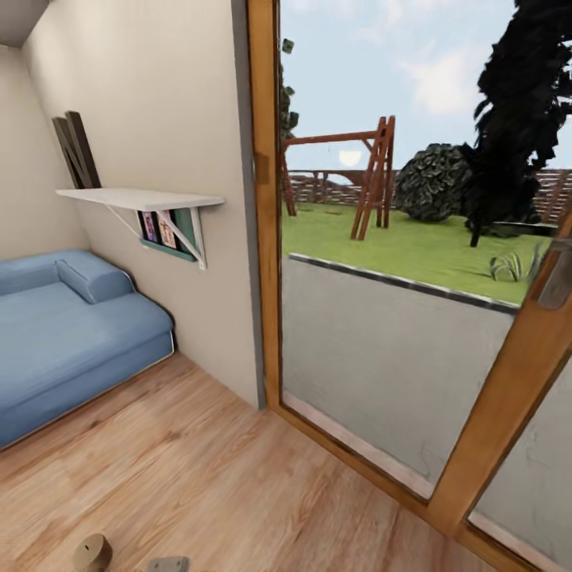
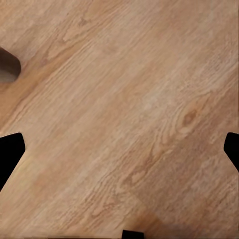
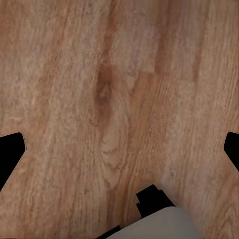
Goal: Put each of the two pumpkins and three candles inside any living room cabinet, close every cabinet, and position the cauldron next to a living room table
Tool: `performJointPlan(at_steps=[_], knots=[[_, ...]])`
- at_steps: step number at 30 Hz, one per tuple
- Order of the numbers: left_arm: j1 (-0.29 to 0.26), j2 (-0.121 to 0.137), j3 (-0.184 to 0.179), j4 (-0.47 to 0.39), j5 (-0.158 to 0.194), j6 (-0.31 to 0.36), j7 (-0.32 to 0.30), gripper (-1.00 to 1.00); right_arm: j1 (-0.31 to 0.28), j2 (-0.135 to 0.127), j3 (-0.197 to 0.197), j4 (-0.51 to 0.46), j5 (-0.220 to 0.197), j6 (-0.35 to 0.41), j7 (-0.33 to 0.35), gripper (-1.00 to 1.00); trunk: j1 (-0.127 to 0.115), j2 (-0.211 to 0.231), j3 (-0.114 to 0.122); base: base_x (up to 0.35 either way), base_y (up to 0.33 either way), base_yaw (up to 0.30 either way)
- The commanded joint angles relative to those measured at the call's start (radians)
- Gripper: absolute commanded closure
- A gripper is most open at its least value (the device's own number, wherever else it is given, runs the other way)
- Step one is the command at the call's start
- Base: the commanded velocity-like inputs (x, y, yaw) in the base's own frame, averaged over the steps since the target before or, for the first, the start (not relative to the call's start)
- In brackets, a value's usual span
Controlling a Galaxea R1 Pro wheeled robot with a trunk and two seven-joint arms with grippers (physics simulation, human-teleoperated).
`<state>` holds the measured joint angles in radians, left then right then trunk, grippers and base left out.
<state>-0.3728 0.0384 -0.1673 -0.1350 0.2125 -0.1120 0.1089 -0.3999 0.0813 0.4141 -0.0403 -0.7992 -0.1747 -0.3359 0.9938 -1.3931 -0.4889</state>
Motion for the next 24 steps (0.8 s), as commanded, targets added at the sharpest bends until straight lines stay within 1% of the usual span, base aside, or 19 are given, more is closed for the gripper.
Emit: performJointPlan(at_steps=[1,24], knots=[[0.000,0.000,0.000,0.000,0.000,0.000,0.000,-1.00,0.000,0.000,0.000,0.000,0.000,0.000,0.000,-1.00,0.000,0.000,0.001,0.006,-0.006,0.269],[0.000,0.000,0.000,0.000,0.001,-0.001,0.000,-1.00,0.000,0.000,0.000,0.000,0.000,0.001,0.000,-1.00,0.000,0.000,0.015,-0.008,0.000,0.269]])
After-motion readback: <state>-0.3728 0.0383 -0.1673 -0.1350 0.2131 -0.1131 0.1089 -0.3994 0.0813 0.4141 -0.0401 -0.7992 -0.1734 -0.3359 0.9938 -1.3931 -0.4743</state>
